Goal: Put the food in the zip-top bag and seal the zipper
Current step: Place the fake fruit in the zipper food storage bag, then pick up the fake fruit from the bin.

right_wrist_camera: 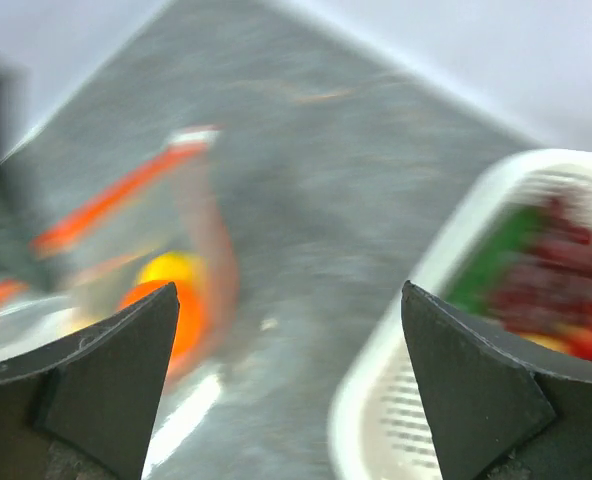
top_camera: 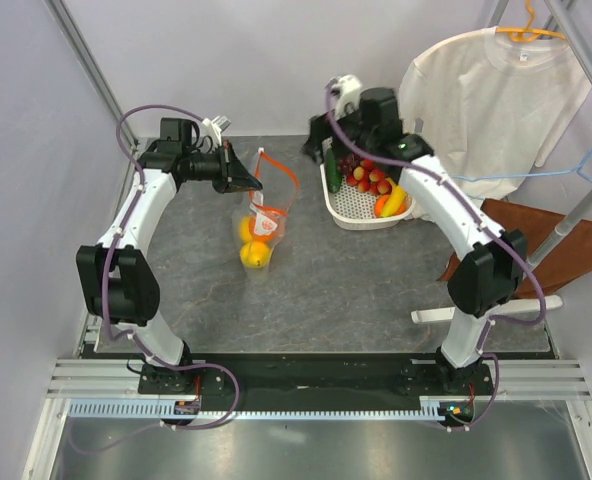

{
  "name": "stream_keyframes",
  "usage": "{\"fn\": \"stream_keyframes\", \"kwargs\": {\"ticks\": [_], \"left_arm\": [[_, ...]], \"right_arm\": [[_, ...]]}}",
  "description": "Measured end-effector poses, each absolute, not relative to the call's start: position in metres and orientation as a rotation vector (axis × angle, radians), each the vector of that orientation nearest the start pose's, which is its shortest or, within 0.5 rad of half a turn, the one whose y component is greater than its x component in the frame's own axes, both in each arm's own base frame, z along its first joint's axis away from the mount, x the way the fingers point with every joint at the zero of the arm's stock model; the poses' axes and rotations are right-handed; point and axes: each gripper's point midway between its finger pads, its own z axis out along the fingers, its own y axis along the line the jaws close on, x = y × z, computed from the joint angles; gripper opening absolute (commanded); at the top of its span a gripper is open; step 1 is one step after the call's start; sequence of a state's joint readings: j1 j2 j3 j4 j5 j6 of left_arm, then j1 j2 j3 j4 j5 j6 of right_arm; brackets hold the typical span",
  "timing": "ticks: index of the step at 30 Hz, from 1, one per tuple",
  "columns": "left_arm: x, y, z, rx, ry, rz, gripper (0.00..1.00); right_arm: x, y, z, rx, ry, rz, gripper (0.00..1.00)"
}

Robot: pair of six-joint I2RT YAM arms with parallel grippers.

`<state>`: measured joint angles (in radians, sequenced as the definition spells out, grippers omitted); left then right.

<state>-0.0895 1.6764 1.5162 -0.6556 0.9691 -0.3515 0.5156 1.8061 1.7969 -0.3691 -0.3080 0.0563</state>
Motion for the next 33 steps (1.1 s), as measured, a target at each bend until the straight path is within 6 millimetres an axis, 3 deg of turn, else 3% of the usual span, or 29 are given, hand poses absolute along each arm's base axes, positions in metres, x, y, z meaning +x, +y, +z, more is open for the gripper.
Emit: {"fn": "stream_keyframes", "kwargs": {"ticks": [3,5,8,14,18,33], "left_arm": [[0.378,-0.187,0.256,0.186,2.294,-1.356,0.02],[0.385,-0.188,0.256,0.188,2.289,-1.352,0.02],[0.39,-0.188,0.253,0.183,2.296,-1.351,0.02],[0.396,-0.187,0.241,0.151,2.335,-1.34,0.02],[0.399,-0.184,0.237,0.133,2.352,-1.337,0.02],[0.399,-0.178,0.232,0.101,2.372,-1.336,0.02]], "right_arm": [[0.488,0.254,0.306,-0.523,1.889,0.549,0.98],[0.518,0.213,0.293,-0.449,1.921,0.426,0.98],[0.541,0.189,0.259,-0.417,1.996,0.303,0.98],[0.559,0.186,0.175,-0.476,2.152,0.174,0.98],[0.555,0.183,0.138,-0.552,2.227,0.128,0.98],[0.592,0.183,0.105,-0.561,2.219,0.041,0.98]]}}
